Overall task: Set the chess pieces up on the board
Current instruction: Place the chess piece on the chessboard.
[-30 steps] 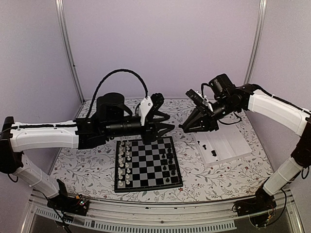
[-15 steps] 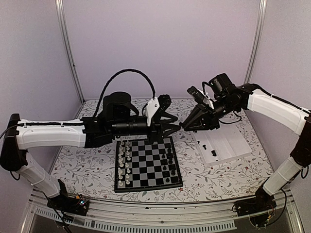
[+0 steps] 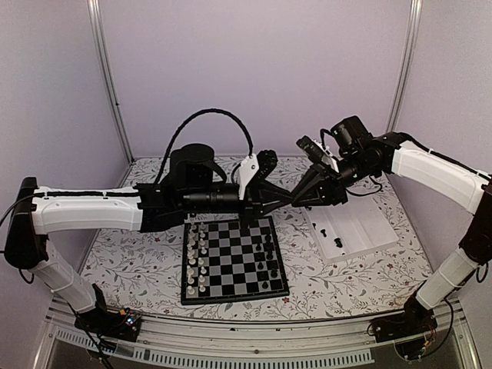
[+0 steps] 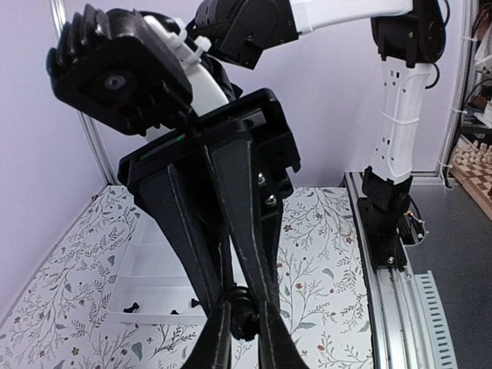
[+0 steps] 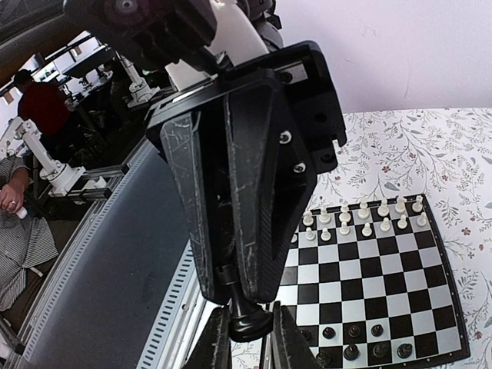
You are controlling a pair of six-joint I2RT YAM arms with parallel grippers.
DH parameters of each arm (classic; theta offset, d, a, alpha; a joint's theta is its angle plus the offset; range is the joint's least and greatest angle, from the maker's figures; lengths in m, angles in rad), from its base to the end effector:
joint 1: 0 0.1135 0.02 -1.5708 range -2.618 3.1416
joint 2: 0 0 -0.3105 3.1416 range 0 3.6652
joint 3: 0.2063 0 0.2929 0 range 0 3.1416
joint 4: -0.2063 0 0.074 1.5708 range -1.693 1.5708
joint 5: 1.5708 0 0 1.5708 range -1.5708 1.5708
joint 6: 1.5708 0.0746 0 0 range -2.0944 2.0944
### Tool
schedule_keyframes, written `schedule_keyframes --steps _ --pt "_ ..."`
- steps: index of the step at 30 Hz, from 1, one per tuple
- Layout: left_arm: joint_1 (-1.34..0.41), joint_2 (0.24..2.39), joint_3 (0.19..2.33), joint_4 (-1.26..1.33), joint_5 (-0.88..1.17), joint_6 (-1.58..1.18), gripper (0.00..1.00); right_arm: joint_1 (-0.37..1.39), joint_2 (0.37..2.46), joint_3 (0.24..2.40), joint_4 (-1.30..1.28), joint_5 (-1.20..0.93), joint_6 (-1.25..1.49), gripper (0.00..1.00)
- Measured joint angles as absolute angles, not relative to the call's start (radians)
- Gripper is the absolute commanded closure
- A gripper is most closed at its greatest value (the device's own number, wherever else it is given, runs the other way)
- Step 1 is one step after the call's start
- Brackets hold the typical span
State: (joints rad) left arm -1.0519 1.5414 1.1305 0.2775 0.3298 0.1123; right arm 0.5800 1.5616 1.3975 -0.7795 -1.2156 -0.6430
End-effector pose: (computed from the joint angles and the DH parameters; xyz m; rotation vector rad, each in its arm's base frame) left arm 0.1977 -0.3949 0.3451 1.1935 1.3426 -0.9677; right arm 0.2699 0.2604 0.3554 -1.5966 1.4503 1.4415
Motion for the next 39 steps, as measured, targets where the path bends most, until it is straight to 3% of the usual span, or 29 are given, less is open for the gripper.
schedule_keyframes --steps 5,8,21,39 --pt "-1.052 1.541 1.133 0.271 0.332 0.105 0.95 0.579 1.562 1.396 -0.777 -1.207 -0.641 0.57" --pt "-1.052 1.541 1.145 0.246 0.326 0.107 0.95 0.567 1.554 1.377 -0.769 -1.180 -0.649 0.51" --pt "-1.080 1.574 1.165 -0.086 0.300 0.154 0.95 0.244 1.367 1.102 -0.688 -1.045 -0.675 0.48" --pt "-1.192 1.926 1.309 -0.379 0.207 0.231 0.96 0.221 1.322 0.980 -0.599 -1.004 -0.665 0.47"
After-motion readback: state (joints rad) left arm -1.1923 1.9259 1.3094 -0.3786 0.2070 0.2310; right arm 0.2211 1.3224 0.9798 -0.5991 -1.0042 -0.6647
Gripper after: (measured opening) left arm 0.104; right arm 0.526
